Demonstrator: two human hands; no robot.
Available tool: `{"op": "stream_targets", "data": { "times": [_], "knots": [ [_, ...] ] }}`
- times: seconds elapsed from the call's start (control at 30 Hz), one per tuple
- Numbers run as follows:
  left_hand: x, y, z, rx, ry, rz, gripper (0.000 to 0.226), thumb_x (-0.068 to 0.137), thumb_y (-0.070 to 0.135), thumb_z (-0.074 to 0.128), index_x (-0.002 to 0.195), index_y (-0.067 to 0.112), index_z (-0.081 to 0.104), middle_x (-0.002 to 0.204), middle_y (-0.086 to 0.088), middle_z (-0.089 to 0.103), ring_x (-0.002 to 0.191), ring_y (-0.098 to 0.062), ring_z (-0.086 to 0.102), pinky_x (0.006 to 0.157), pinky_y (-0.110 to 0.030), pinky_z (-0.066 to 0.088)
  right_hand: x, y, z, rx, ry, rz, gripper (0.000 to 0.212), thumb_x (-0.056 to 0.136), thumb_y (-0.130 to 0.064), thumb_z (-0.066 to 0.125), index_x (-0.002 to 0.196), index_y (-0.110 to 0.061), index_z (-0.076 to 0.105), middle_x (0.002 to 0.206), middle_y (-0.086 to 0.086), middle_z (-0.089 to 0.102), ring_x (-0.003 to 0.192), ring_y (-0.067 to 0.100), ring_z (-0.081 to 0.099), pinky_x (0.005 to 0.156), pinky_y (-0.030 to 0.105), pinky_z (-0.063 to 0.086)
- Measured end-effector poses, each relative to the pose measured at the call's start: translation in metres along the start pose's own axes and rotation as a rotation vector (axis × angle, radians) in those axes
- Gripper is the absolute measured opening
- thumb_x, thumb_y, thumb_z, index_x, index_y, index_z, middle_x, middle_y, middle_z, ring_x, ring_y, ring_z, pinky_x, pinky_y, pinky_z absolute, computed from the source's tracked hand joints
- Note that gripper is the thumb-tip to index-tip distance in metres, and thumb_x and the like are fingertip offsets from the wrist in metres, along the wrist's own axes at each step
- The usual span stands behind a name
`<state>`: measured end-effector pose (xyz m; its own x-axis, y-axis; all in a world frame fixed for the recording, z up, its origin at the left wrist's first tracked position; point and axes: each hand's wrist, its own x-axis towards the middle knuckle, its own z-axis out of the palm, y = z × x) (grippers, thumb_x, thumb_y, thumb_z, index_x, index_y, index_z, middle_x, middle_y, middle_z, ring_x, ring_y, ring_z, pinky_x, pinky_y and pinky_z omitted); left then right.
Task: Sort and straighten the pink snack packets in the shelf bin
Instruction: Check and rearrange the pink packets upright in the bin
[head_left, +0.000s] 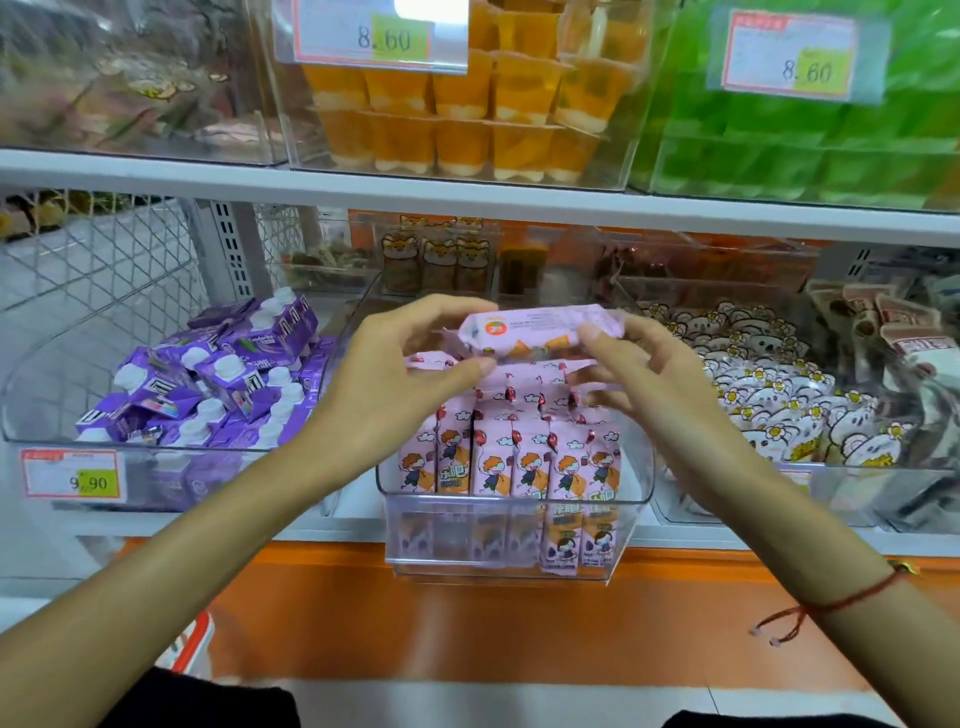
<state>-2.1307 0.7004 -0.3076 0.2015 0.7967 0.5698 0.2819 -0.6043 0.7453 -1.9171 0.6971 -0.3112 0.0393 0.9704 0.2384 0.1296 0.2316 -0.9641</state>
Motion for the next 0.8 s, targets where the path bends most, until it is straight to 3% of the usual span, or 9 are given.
{"op": "stream_targets", "data": {
  "times": [0.07,0.13,0.2,0.33,0.47,0.67,0.73,0.8],
  "knots": [
    [0.004,-0.004,-0.002,0.013,0.088,0.011,0.037,0.081,0.008,0.073,0.112,0.026,0.065,0.104,0.017,0.069,0.092,-0.001,0.066,0.081,-0.012,0.05,-0.002,0.005,-0.004,-0.35,0.018,-0.131,0.059,0.089,-0.035,0.062,0.14,-0.018,0.036,0.113,-0.004,0.064,0.099,0.01,0.063,0.085,0.027,0.052],
    [0.011,-0.009,-0.004,0.024,0.149,-0.006,0.037,0.081,0.008,0.074,0.113,0.023,0.065,0.106,0.014,0.069,0.096,-0.003,0.067,0.082,-0.016,0.052,-0.006,0.01,-0.01,-0.72,0.012,-0.352,0.052,0.09,-0.026,0.062,0.138,-0.018,0.04,0.12,-0.002,0.058,0.111,0.015,0.054,0.091,0.029,0.045],
    [0.021,-0.016,-0.001,0.09,0.163,-0.028,0.036,0.08,0.01,0.075,0.112,0.024,0.066,0.104,0.011,0.07,0.095,-0.008,0.068,0.081,-0.024,0.055,-0.008,0.014,-0.017,-0.922,0.059,-0.508,0.042,0.09,-0.014,0.061,0.131,-0.016,0.049,0.12,0.003,0.056,0.112,0.021,0.049,0.089,0.028,0.039],
    [0.049,-0.027,0.015,0.307,0.089,-0.005,0.036,0.079,0.019,0.077,0.113,0.026,0.068,0.104,0.008,0.072,0.092,-0.005,0.067,0.08,-0.033,0.058,-0.007,0.019,-0.029,-0.945,0.163,-0.379,0.025,0.093,-0.019,0.057,0.117,-0.013,0.056,0.104,0.005,0.062,0.091,0.024,0.059,0.075,0.035,0.048],
    [0.081,-0.04,0.035,0.584,0.015,0.066,0.038,0.085,0.025,0.071,0.122,0.024,0.063,0.115,0.0,0.07,0.102,-0.018,0.066,0.086,-0.04,0.055,-0.009,0.024,-0.035,-0.934,0.139,-0.266,0.019,0.093,-0.031,0.054,0.106,-0.018,0.062,0.072,-0.015,0.06,0.068,0.015,0.062,0.065,0.037,0.051],
    [0.104,-0.057,0.049,0.899,-0.187,0.078,0.041,0.091,0.024,0.064,0.131,0.026,0.055,0.119,-0.008,0.067,0.103,-0.029,0.065,0.085,-0.04,0.053,-0.006,0.025,-0.036,-0.899,0.117,-0.272,0.015,0.092,-0.034,0.053,0.102,-0.025,0.059,0.07,-0.022,0.057,0.063,0.004,0.06,0.062,0.035,0.052],
    [0.11,-0.057,0.047,0.92,-0.251,0.12,0.041,0.093,0.023,0.06,0.133,0.027,0.053,0.122,-0.007,0.065,0.096,-0.028,0.065,0.078,-0.038,0.053,-0.005,0.026,-0.038,-0.882,0.094,-0.291,0.011,0.092,-0.035,0.054,0.099,-0.027,0.056,0.07,-0.023,0.056,0.063,0.002,0.059,0.061,0.035,0.052],
    [0.117,-0.056,0.048,0.922,-0.339,0.166,0.039,0.096,0.023,0.055,0.134,0.026,0.049,0.114,-0.005,0.063,0.069,-0.015,0.056,0.058,-0.028,0.045,-0.004,0.026,-0.04,-0.872,0.056,-0.309,0.008,0.092,-0.036,0.053,0.097,-0.03,0.051,0.069,-0.024,0.056,0.064,0.0,0.06,0.058,0.033,0.051]
  ]
}}
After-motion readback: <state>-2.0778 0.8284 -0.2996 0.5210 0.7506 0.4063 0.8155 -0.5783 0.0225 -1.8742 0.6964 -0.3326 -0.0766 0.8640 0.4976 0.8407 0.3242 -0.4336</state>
